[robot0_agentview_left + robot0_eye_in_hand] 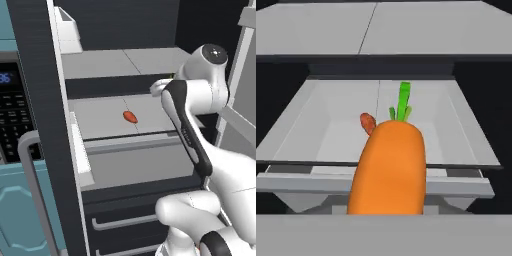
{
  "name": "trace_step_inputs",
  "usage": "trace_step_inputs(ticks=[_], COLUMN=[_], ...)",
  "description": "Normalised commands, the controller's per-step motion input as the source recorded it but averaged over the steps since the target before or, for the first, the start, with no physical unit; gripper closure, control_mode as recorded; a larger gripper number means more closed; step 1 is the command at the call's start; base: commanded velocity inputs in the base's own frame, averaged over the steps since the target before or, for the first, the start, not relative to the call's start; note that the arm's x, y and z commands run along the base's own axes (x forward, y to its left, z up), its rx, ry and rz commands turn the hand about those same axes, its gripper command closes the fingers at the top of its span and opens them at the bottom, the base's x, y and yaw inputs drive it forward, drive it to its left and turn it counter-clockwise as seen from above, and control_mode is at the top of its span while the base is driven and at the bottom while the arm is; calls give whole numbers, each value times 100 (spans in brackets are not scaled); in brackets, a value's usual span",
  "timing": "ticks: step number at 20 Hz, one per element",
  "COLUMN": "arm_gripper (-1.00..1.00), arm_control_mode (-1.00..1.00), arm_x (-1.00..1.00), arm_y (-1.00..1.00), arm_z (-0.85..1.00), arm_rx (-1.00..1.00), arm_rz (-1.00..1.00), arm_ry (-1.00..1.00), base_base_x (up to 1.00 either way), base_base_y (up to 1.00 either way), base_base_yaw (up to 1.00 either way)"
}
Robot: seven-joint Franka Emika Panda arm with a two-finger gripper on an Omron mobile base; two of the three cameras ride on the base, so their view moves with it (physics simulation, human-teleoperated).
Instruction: Place the cold items (carrot and sweet potato) from the fridge in one tupperware on the dining counter. Place the warm items (kebab skewer and hot dog) in the stove area in another tupperware.
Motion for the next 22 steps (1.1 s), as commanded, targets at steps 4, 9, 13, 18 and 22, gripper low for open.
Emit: trace_step_inputs(ticks=[4, 9, 13, 18, 22], arm_gripper=[100, 100, 100, 100, 100], arm_control_mode=[-100, -100, -100, -100, -100], arm_x=[-100, -100, -70, -54, -45], arm_y=[0, 0, -14, -33, -25], arm_z=[-37, -58, -17, -30, -39], arm_rx=[-8, 0, 1, 7, 0], arm_rz=[0, 0, 0, 0, 0], arm_ry=[50, 37, 18, 0, 2], base_base_x=[0, 0, 0, 0, 0], base_base_y=[0, 0, 0, 0, 0], base_base_yaw=[0, 0, 0, 0, 0])
